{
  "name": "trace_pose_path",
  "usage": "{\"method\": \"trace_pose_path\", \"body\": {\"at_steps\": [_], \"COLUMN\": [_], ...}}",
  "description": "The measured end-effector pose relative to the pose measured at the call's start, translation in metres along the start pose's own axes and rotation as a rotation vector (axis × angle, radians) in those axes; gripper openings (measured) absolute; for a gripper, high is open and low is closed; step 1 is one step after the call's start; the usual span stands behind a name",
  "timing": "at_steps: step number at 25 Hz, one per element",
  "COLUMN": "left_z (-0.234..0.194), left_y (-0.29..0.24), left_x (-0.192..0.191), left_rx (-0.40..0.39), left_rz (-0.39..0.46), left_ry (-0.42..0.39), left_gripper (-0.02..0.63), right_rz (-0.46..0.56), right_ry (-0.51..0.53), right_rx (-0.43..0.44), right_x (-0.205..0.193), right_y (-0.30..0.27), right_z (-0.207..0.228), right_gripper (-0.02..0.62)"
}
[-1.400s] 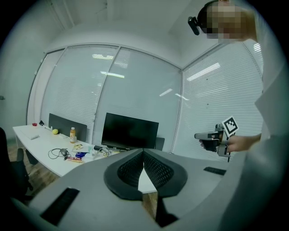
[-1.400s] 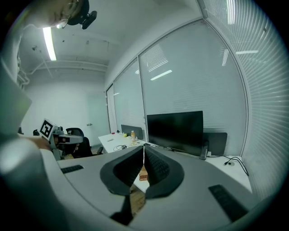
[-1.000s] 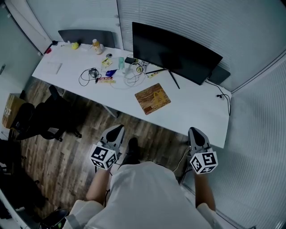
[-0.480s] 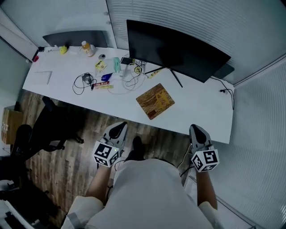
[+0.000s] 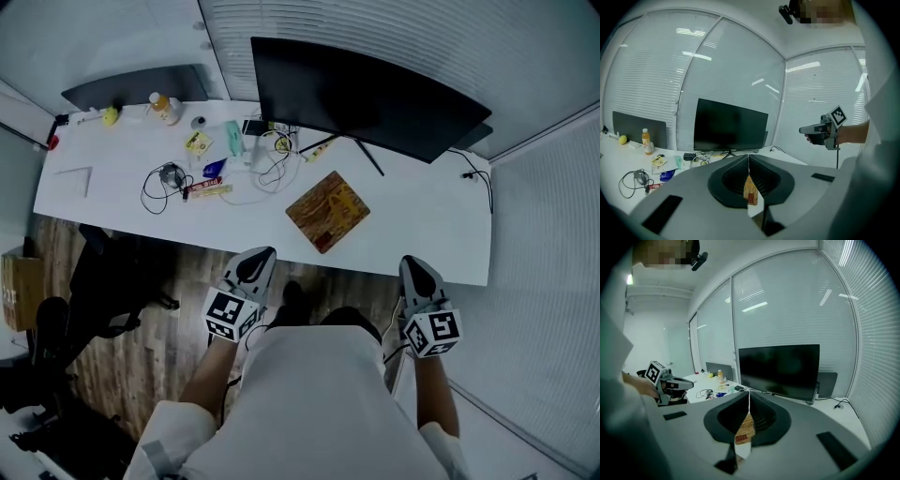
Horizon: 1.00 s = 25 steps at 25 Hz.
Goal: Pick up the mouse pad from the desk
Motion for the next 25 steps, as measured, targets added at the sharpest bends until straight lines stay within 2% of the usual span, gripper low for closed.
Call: {"method": "trace_pose_path", "body": {"at_steps": [10,15,22,23,25], "left_z": [-0.006,-0.002,-0.009,-0.011,-0.015], "left_y": [-0.046,-0.073,-0.114,-0.121,-0.133], "left_x": [-0.024,-0.033,-0.043,-0.045,-0.052], "left_rx": [-0.021,-0.011,0.048,0.058,0.077], "left_rz": [-0.078,-0.104,-0.132,-0.138,-0.157], "left_ry": [-0.008,0.011,0.05,0.057,0.068], "left_gripper": [0.018,0.02,0.021,0.028,0.093], "right_rz": [-0.058,-0.093,-0.156,-0.166,-0.183], "right_ry": [-0.026,-0.01,0.01,0.01,0.004], "right_rx": [-0.006,0.034,0.113,0.124,0.145], "right_x": [-0.017,-0.025,-0.042,-0.044,-0.049], "right_y": [-0.02,-0.037,-0.07,-0.074,-0.083], "right_z": [0.019,0.04,0.071,0.074,0.082], "right_gripper": [0.031,0.031,0.031,0.031,0.031]}}
Point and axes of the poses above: the fingertips, and each gripper's own axes: y backward along the fingers, z to its right, x out of its top, the point moved 1 cm from there along y, backward along the fingers, and after that the axes turned 2 degrees about y, right-handed, at the moved point
